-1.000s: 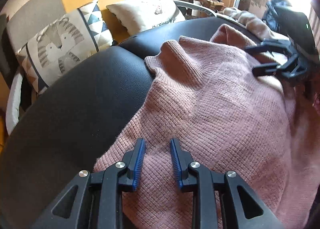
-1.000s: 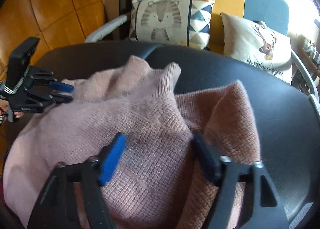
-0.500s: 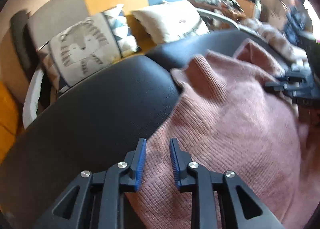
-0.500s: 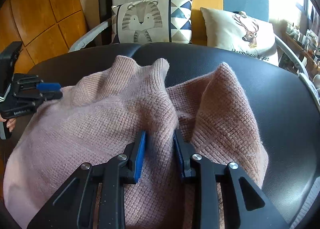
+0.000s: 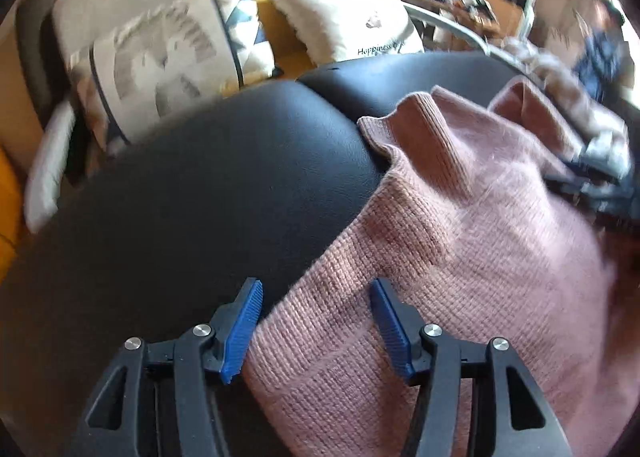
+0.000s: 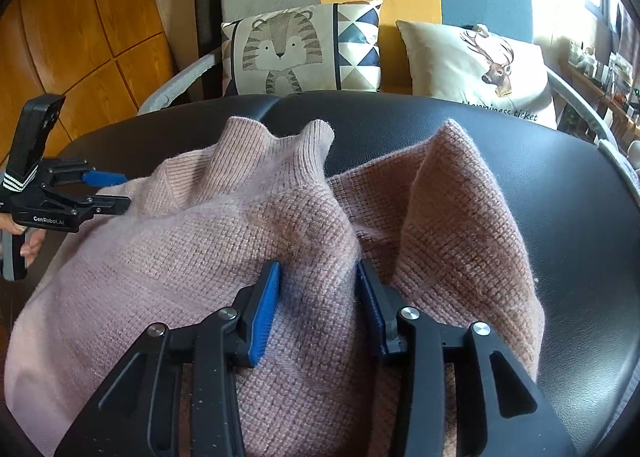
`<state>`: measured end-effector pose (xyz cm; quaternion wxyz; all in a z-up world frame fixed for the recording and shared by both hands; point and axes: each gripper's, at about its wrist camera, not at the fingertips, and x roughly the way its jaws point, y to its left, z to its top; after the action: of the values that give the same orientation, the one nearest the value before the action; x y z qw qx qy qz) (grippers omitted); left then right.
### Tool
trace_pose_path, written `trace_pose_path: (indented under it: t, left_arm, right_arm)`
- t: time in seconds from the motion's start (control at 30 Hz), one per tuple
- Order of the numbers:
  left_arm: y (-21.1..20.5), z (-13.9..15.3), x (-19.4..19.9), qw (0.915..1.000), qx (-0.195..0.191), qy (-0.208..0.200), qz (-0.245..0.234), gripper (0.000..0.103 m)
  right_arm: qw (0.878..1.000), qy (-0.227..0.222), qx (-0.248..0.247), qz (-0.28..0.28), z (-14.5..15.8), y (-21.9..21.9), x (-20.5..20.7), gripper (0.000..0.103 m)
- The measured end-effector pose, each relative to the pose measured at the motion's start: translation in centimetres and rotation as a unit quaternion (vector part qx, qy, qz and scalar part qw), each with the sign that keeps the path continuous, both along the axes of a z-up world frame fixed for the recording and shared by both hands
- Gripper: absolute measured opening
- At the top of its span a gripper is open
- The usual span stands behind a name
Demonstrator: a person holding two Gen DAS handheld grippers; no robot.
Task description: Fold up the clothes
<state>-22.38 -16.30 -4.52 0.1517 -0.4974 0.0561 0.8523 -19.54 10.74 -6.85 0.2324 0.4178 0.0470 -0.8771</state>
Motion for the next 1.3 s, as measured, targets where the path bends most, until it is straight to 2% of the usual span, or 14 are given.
trace_pose_path:
  t: [0.03,0.07,0.1,0.13,0.17,0.2,0.33,0.4,0.5,0.57,0.73,1.0,1.13,1.3]
  left_arm:
    - [0.0,0.0,0.2,1.0000,0.004,0.004,0.000,0.058]
    - [0.5,0.0,0.6,0.9999,-0.002,0.014,-0.007,0.051]
    - [0.9,0.0,1.0,0.9997,-0.004,0.021,-0.012,0.037]
    - [1.4,0.1,1.4,0.9995,0.000,0.025,-0.017,0.029]
    - [1.7,0.1,1.8,0.9994,0.003,0.029,-0.017,0.013]
    - [1.9,0.0,2.0,0.9994,0.003,0.034,-0.010,0.011]
    - [2.7,-0.2,2.9,0.9985,0.003,0.053,0.017,0.010]
    - [2.9,-0.1,3.4,0.9979,0.003,0.059,0.027,0.009]
    - [3.2,0.4,3.8,0.9974,0.009,0.065,0.032,0.009]
    - [3.3,1.3,4.3,0.9967,0.030,0.069,0.033,0.009]
    - [3.2,5.3,6.8,0.9901,0.075,0.116,0.025,0.009]
    - [0.7,11.1,12.9,0.9700,0.144,0.192,0.040,0.009]
    - [-0.4,11.2,17.1,0.9668,0.148,0.203,0.048,0.009]
    - [-0.6,8.3,22.1,0.9718,0.130,0.187,0.061,0.009]
  right_arm:
    - [1.000,0.004,0.004,-0.001,0.0,-0.1,0.1,0.042]
    - [1.000,0.009,0.010,-0.002,0.0,-0.3,0.2,0.042]
    - [1.000,0.013,0.014,-0.004,0.0,-0.4,0.2,0.041]
    - [1.000,0.017,0.019,-0.005,0.0,-0.5,0.3,0.039]
    - [0.999,0.022,0.022,-0.008,0.0,-0.6,0.4,0.037]
    - [0.999,0.027,0.026,-0.011,0.1,-0.7,0.4,0.036]
    - [0.998,0.043,0.034,-0.022,0.3,-0.7,0.6,0.028]
    - [0.997,0.054,0.036,-0.030,0.5,-0.7,0.8,0.016]
    - [0.997,0.055,0.035,-0.036,0.9,-0.4,0.8,0.012]
    - [0.998,0.052,0.023,-0.041,1.6,-0.1,0.9,0.010]
    - [0.997,0.053,-0.024,-0.055,4.1,0.8,2.7,0.010]
    - [0.990,0.079,-0.101,-0.054,8.8,2.0,9.2,0.009]
    - [0.991,0.091,-0.099,-0.021,9.7,1.9,13.6,0.009]
    - [0.995,0.081,-0.062,0.018,8.0,1.0,18.5,0.009]
